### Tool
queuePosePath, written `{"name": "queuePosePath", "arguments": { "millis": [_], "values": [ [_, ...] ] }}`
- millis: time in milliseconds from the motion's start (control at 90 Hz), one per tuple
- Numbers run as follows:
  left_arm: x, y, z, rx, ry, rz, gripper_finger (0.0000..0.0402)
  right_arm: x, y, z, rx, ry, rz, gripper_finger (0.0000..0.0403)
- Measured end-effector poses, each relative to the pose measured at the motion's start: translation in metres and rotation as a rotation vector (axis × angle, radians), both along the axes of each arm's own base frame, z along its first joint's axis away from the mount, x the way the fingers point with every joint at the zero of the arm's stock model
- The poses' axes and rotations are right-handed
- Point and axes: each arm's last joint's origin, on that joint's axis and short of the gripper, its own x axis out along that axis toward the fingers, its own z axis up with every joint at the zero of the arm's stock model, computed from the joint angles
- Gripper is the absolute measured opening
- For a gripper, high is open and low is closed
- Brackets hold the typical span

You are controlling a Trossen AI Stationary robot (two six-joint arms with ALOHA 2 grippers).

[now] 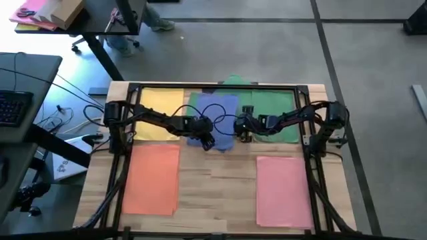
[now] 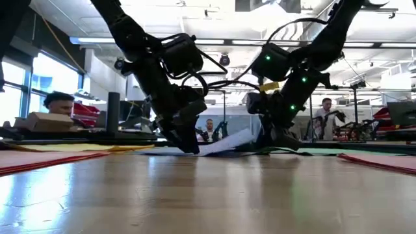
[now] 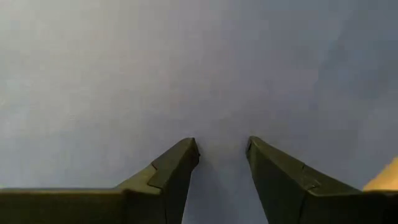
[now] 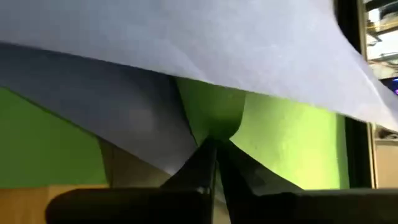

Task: Organize paper
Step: Stack the green paper on top of the other green paper

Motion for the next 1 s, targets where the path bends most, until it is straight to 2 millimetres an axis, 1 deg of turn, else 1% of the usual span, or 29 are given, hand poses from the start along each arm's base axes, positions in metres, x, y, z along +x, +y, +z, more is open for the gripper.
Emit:
{"name": "queuePosePath", "arguments": {
  "millis": [100, 211, 333, 456, 533, 611, 689, 811, 900, 1000],
  "values": [
    [0.0, 0.0, 0.0, 0.002, 0.0, 0.001, 0.0145, 0.006, -0.004, 0.01, 0.001, -0.012, -0.006, 0.0],
    [0.0, 0.0, 0.0, 0.0, 0.007, 0.002, 0.0145, 0.013, -0.006, 0.031, 0.009, -0.049, -0.023, 0.0],
    [-0.003, 0.001, 0.0, -0.012, 0.022, 0.023, 0.0145, 0.012, -0.012, 0.061, 0.118, -0.108, -0.123, 0.0],
    [-0.003, 0.001, 0.003, -0.016, 0.012, 0.033, 0.0145, 0.001, -0.022, 0.096, 0.242, -0.157, -0.263, 0.0],
    [-0.004, 0.001, 0.005, -0.011, 0.01, 0.035, 0.0145, -0.011, -0.029, 0.12, 0.312, -0.206, -0.337, 0.0],
    [-0.005, 0.001, 0.007, -0.005, 0.009, 0.04, 0.0145, -0.024, -0.038, 0.143, 0.351, -0.292, -0.407, 0.0],
    [-0.005, 0.001, 0.007, -0.004, 0.008, 0.041, 0.0145, -0.042, -0.046, 0.162, 0.396, -0.378, -0.498, 0.0],
    [-0.005, 0.002, 0.008, -0.004, 0.006, 0.043, 0.0145, -0.076, -0.057, 0.195, 0.452, -0.599, -0.641, 0.0],
    [-0.005, 0.002, 0.008, -0.003, 0.005, 0.043, 0.0145, -0.101, -0.06, 0.216, 0.49, -0.744, -0.707, 0.0],
    [-0.005, 0.002, 0.008, -0.003, 0.004, 0.043, 0.0145, -0.127, -0.057, 0.235, 0.501, -0.887, -0.767, 0.0]
  ]
}}
